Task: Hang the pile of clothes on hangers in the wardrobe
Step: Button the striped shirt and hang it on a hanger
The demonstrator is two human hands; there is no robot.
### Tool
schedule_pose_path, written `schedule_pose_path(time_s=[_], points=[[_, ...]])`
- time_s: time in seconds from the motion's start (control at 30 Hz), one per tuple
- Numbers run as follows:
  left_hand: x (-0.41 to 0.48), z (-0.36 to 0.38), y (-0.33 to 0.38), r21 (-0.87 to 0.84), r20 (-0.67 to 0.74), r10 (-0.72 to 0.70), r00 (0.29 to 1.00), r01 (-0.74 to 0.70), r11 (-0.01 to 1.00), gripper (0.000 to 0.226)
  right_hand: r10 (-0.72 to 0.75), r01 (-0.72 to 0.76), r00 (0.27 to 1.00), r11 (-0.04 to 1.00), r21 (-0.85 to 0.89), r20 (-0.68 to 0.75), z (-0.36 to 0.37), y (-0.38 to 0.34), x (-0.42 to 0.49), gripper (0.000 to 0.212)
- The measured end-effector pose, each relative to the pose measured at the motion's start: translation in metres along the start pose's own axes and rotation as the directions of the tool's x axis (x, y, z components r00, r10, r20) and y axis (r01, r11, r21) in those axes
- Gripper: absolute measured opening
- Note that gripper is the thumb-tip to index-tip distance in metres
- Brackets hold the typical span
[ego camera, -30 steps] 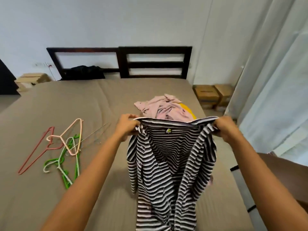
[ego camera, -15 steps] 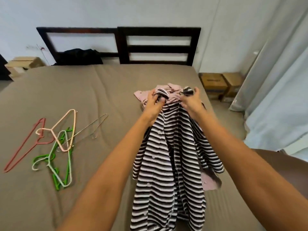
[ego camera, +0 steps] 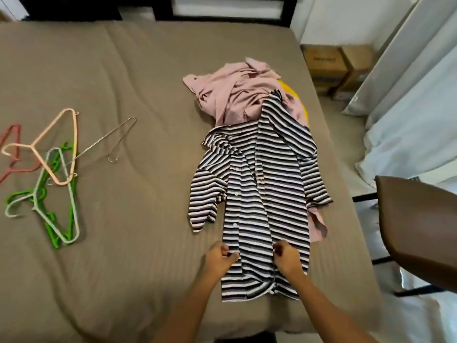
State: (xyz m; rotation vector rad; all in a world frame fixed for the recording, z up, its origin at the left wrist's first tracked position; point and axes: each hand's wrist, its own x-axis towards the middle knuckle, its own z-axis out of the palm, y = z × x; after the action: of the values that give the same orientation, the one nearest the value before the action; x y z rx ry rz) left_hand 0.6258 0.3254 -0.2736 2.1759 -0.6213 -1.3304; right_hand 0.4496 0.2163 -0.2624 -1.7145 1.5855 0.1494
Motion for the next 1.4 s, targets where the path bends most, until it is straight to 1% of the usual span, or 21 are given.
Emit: schedule_pose_path(time_s=[0.07, 0.13, 0.2, 0.23, 0.3, 0.37, 0.43, 0.5, 0.57, 0.63, 0.7, 0.8, 0.9, 0.97, 1.0, 1.07, 1.13, 1.2, 1.3, 1.33, 1.4], points=[[0.001, 0.019, -0.006, -0.027, -0.044, -0.015, 0.999, 0.013, 1.0, 0.037, -0.012, 0.012, 0.999, 1.0, -0.005, -0.031, 0.012, 0.005, -0.005, 0.023], [0.003, 0.029, -0.006, -0.037, -0.094, -0.033, 0.995, 0.029, 0.999, 0.044, -0.025, 0.024, 0.998, 0.999, -0.022, -0.053, 0.023, 0.005, -0.007, 0.032], [0.008, 0.034, -0.005, -0.027, -0.148, -0.028, 0.989, 0.024, 0.999, 0.051, 0.018, -0.022, 0.998, 0.998, -0.061, -0.059, 0.033, 0.002, -0.008, 0.039], [0.009, 0.035, -0.003, -0.023, -0.151, -0.022, 0.988, 0.018, 1.0, 0.052, 0.046, -0.05, 0.997, 0.997, -0.054, -0.066, 0.036, 0.001, -0.008, 0.039], [0.013, 0.034, -0.003, -0.021, -0.136, 0.002, 0.991, -0.005, 1.0, 0.045, 0.066, -0.062, 0.993, 0.997, 0.038, -0.1, 0.04, 0.0, -0.008, 0.028], [0.011, 0.028, -0.004, -0.04, -0.135, 0.014, 0.991, -0.019, 0.999, 0.037, 0.056, -0.025, 0.986, 0.981, 0.192, -0.16, 0.037, 0.0, -0.011, 0.014], [0.001, 0.017, -0.001, -0.089, -0.181, 0.018, 0.983, -0.034, 0.995, 0.034, 0.074, 0.013, 0.97, 0.937, 0.35, -0.233, 0.027, 0.005, -0.017, 0.02], [-0.014, 0.006, 0.004, -0.171, -0.25, -0.011, 0.968, -0.033, 0.985, 0.03, 0.103, 0.052, 0.955, 0.865, 0.499, -0.278, 0.013, 0.01, -0.026, 0.023], [-0.031, -0.002, 0.008, -0.255, -0.312, -0.022, 0.95, -0.061, 0.965, 0.031, 0.123, 0.077, 0.952, 0.79, 0.608, -0.28, 0.002, 0.015, -0.035, 0.029], [-0.047, -0.005, 0.013, -0.27, -0.336, 0.013, 0.942, -0.109, 0.957, 0.035, 0.116, 0.089, 0.958, 0.746, 0.659, -0.261, -0.005, 0.018, -0.044, 0.03], [-0.057, -0.002, 0.019, -0.274, -0.293, 0.053, 0.955, -0.137, 0.952, 0.033, 0.082, 0.108, 0.968, 0.715, 0.691, -0.236, -0.01, 0.013, -0.055, 0.026], [-0.066, 0.005, 0.032, -0.346, -0.187, 0.123, 0.975, -0.183, 0.92, 0.029, 0.043, 0.118, 0.981, 0.64, 0.759, -0.189, -0.015, 0.001, -0.072, 0.021], [-0.073, 0.012, 0.041, -0.339, -0.117, 0.193, 0.974, -0.222, 0.914, 0.031, 0.057, 0.061, 0.993, 0.515, 0.855, -0.105, -0.02, -0.011, -0.088, 0.023], [-0.078, 0.013, 0.043, -0.314, -0.113, 0.211, 0.971, -0.236, 0.92, 0.034, 0.043, 0.022, 0.998, 0.427, 0.904, -0.045, -0.025, -0.017, -0.098, 0.023], [-0.08, 0.013, 0.044, -0.291, -0.125, 0.219, 0.968, -0.247, 0.924, 0.035, 0.027, 0.01, 0.999, 0.402, 0.916, -0.023, -0.029, -0.02, -0.103, 0.022], [-0.085, 0.012, 0.046, -0.276, -0.151, 0.218, 0.964, -0.253, 0.927, 0.038, 0.01, 0.004, 1.0, 0.404, 0.915, -0.009, -0.033, -0.023, -0.11, 0.02], [-0.09, 0.012, 0.048, -0.356, -0.138, 0.183, 0.973, -0.221, 0.908, 0.037, 0.007, 0.0, 1.0, 0.425, 0.905, -0.003, -0.036, -0.025, -0.117, 0.017], [-0.097, 0.011, 0.052, -0.482, -0.076, 0.133, 0.988, -0.153, 0.862, 0.031, -0.003, -0.024, 1.0, 0.419, 0.908, 0.027, -0.039, -0.026, -0.121, 0.019], [-0.108, 0.009, 0.059, -0.609, 0.016, 0.081, 0.997, -0.054, 0.792, 0.021, -0.009, -0.115, 0.992, 0.364, 0.924, 0.127, -0.045, -0.029, -0.128, 0.033], [-0.111, 0.008, 0.061, -0.627, 0.032, 0.083, 0.996, -0.045, 0.777, 0.021, -0.012, -0.128, 0.99, 0.388, 0.913, 0.144, -0.046, -0.03, -0.131, 0.036], [-0.116, 0.006, 0.064, -0.638, 0.06, 0.104, 0.993, -0.042, 0.769, 0.025, 0.003, -0.127, 0.989, 0.499, 0.857, 0.145, -0.047, -0.03, -0.134, 0.037]])
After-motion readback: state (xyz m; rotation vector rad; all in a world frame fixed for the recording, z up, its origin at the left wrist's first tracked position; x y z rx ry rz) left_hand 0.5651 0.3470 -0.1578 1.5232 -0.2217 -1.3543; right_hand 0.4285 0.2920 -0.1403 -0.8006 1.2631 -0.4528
